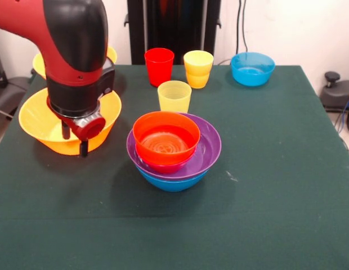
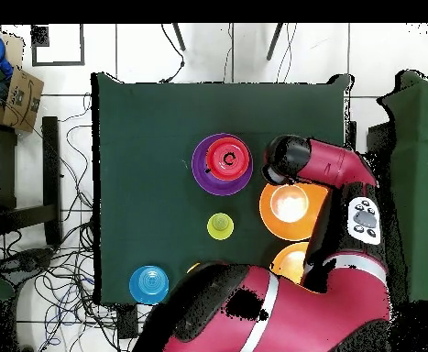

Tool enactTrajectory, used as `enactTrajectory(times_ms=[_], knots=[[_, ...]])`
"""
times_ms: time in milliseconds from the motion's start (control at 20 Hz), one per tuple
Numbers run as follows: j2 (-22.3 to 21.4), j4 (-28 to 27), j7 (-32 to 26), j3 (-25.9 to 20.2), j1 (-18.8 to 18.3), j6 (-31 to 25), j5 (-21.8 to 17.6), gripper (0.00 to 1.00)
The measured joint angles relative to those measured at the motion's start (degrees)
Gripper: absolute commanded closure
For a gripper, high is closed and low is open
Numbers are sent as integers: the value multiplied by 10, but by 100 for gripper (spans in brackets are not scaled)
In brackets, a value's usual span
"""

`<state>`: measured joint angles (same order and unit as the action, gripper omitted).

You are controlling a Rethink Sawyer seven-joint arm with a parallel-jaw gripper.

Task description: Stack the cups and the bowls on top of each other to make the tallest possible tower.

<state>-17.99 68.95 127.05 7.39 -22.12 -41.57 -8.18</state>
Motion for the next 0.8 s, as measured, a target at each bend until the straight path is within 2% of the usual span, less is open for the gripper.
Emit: enactTrajectory(times_ms=[800], knots=[[2, 57, 0, 5, 7, 8, 0, 0]])
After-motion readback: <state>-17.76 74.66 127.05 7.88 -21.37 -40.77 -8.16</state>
